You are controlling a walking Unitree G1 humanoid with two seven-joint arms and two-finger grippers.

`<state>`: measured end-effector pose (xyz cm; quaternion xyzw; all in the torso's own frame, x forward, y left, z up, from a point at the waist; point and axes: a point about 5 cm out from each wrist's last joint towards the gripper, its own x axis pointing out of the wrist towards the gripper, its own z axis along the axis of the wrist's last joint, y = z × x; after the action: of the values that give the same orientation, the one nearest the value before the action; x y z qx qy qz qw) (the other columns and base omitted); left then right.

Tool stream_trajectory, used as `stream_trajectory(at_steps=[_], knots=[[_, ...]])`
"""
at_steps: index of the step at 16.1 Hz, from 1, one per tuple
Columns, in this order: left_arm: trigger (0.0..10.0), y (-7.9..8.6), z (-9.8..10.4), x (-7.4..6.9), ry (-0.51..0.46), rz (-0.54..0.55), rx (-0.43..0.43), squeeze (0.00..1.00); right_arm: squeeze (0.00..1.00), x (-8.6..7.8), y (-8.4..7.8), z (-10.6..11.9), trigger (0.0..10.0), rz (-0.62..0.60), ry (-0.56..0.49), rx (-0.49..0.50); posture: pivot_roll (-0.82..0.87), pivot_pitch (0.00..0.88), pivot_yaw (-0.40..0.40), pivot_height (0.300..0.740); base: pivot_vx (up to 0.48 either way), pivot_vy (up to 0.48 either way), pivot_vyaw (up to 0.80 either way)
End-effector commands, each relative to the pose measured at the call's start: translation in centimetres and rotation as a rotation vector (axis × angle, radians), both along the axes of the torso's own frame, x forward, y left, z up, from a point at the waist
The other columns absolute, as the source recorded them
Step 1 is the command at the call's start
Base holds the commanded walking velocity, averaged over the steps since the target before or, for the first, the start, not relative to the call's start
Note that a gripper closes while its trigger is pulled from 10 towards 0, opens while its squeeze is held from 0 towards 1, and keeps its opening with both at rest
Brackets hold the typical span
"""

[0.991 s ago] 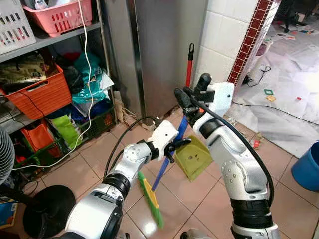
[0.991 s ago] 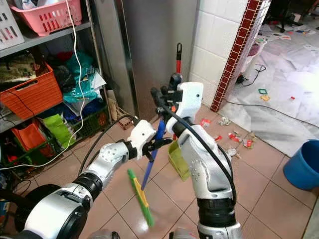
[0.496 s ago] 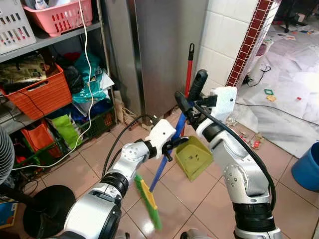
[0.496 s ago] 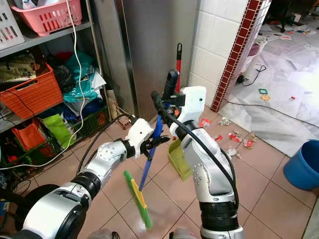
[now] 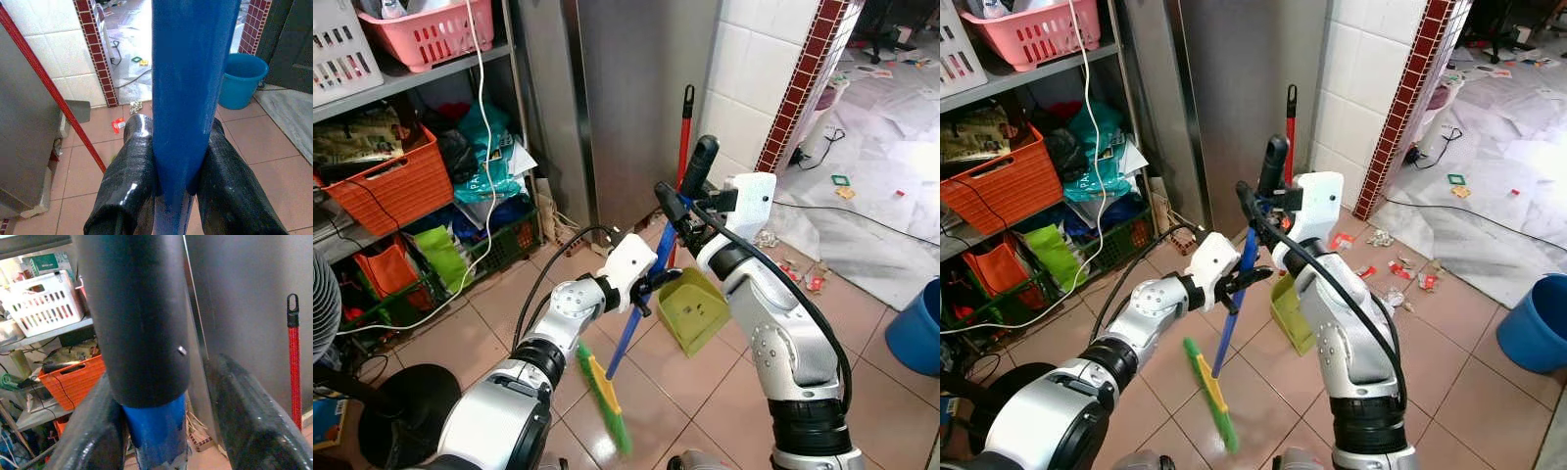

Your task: Sweep floor

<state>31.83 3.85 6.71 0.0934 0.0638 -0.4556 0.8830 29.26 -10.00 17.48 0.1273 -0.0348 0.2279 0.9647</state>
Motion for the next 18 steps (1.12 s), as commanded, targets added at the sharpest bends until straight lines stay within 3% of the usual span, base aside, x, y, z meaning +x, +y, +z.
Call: stream_trajectory(at_steps=[1,9,15,16,17,18], knots=[[0.0,-0.17,0.83,0.48,-0.035,-0.005,-0.001,0.0,0.0,0.08,0.21,0.16,0.0,0.009,-0.009,0.003,-0.2,0.0,0.027,0.74,0.0,0.0,0.0],[0.0,-0.39,0.55,0.19,-0.035,-0.022,0.013,0.0,0.0,0.66,0.99,1.14,0.0,0.025,-0.03,-0.005,-0.2,0.0,0.024,0.74,0.0,0.0,0.0],[0.0,-0.43,0.49,0.16,-0.033,-0.019,0.014,0.0,0.0,0.29,0.66,0.52,0.0,0.034,-0.003,-0.022,-0.2,0.0,0.023,0.74,0.0,0.0,0.0],[4.5,-0.43,0.49,0.18,-0.035,-0.018,0.017,0.0,0.0,0.29,0.53,0.41,0.0,0.03,0.002,-0.025,-0.2,0.0,0.022,0.74,0.0,0.0,0.0],[10.0,-0.46,0.67,0.26,-0.005,-0.024,-0.022,1.0,0.0,0.42,0.38,0.41,0.0,0.019,0.001,-0.026,-0.2,0.0,0.022,0.74,0.0,0.0,0.0],[10.0,-0.51,0.89,0.34,-0.003,-0.038,-0.029,1.0,0.0,0.6,0.32,0.42,0.0,0.013,-0.003,-0.026,-0.2,0.0,0.024,0.74,0.0,0.0,0.0]])
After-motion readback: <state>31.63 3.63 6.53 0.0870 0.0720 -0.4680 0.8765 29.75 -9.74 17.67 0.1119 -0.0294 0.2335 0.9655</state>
